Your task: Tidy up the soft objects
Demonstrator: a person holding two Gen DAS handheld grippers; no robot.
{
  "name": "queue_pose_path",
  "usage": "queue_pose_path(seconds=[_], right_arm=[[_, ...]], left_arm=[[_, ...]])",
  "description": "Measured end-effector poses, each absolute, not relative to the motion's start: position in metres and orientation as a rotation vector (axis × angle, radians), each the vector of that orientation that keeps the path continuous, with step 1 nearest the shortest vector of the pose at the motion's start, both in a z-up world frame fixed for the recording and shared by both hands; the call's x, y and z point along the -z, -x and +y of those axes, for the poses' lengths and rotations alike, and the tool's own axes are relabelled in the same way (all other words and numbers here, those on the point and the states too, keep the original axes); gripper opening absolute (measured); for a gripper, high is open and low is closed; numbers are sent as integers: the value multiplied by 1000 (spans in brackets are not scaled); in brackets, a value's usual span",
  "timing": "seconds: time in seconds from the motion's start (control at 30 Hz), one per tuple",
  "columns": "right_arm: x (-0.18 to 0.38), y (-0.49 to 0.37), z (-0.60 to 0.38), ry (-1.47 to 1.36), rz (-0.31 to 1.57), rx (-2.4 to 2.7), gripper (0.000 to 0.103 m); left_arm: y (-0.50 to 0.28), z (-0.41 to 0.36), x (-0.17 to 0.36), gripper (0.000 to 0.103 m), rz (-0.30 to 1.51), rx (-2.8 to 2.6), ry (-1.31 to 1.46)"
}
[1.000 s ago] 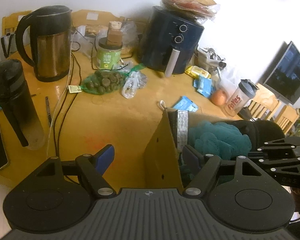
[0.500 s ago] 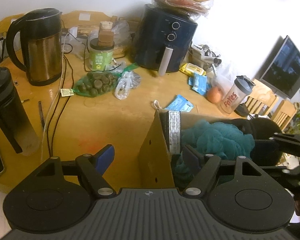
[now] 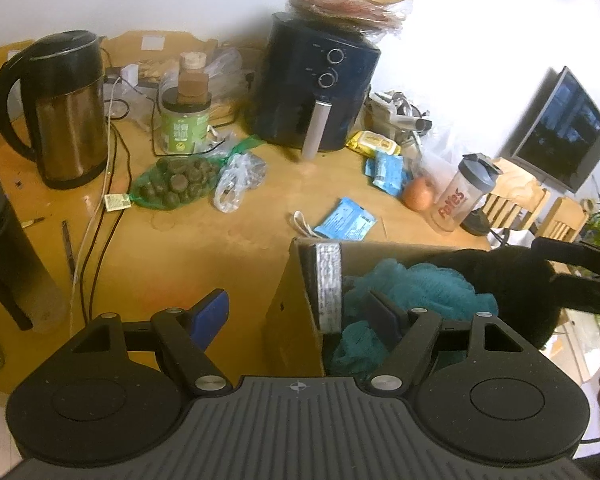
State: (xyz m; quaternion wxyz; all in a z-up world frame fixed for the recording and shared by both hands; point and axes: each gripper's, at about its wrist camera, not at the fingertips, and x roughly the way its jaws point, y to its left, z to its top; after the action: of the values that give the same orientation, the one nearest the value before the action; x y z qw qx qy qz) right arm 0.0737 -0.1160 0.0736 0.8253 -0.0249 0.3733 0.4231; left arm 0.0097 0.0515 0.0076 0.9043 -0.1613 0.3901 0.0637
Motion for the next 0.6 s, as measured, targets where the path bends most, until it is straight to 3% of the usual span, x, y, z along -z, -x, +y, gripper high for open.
queue_pose_path(seconds=[0.6], right_arm=[[-68, -126, -172, 147, 810, -508, 103]], left_arm=[[-47, 37, -17, 75, 798, -93, 281]])
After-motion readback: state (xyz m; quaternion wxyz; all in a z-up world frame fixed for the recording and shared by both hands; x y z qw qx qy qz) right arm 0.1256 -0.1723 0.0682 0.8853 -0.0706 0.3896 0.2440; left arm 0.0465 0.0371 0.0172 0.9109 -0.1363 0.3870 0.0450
